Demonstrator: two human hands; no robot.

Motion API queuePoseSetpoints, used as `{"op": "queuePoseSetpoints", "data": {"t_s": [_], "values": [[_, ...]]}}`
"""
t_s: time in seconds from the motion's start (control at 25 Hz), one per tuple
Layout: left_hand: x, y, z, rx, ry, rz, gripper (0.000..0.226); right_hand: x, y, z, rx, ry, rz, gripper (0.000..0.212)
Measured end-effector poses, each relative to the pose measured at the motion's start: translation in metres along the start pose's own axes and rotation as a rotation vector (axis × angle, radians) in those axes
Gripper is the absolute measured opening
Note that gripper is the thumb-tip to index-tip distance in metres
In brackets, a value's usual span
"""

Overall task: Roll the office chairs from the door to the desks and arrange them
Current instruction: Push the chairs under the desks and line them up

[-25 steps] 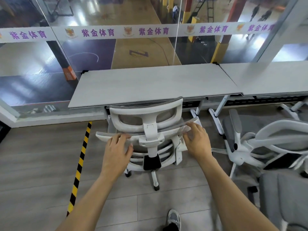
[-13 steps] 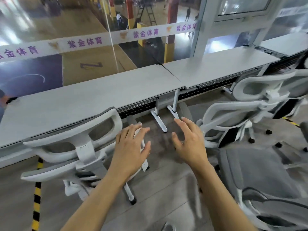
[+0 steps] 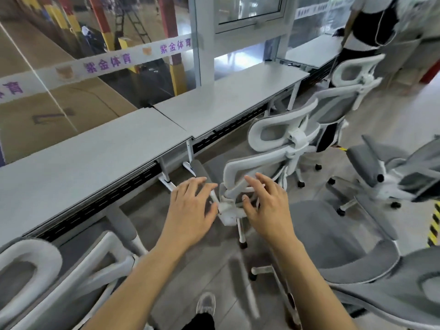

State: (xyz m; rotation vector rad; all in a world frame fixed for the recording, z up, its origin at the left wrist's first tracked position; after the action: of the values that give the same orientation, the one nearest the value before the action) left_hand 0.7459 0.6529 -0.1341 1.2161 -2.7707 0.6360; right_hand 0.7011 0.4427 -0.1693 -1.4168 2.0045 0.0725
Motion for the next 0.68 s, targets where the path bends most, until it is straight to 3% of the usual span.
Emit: {"op": "queuePoseSetpoints", "data": {"t_s": [0.28, 0.44, 0.68], "values": [[0.0, -0.112, 0.068, -0.02, 0.017, 0.111, 0.04, 0.073, -0.085, -0.021, 0.038, 0.312, 0.055, 0.047], [0.007, -0.162, 0.102, -0.072, 0.017, 0.112, 0.043, 0.114, -0.121, -0.035, 0.07, 0.358, 0.115, 0.047], [0.028, -0.21, 0.14, -0.101, 0.024, 0.104, 0.047, 0.182, -0.168, -0.048, -0.019, 0.374, 0.23, 0.046]]}}
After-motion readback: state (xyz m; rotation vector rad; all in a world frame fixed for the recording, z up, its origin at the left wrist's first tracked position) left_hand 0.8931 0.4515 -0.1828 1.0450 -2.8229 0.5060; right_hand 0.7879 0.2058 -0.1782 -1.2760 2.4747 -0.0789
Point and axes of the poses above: each hand's wrist, its own y-axis away from the middle knuckle, its own z-axis out of the palm, x = y × z, the point moved 1 cm from there along -y, towards the middle knuckle, and after that the axes turned 12 degrees about z, right-handed, at the moved point
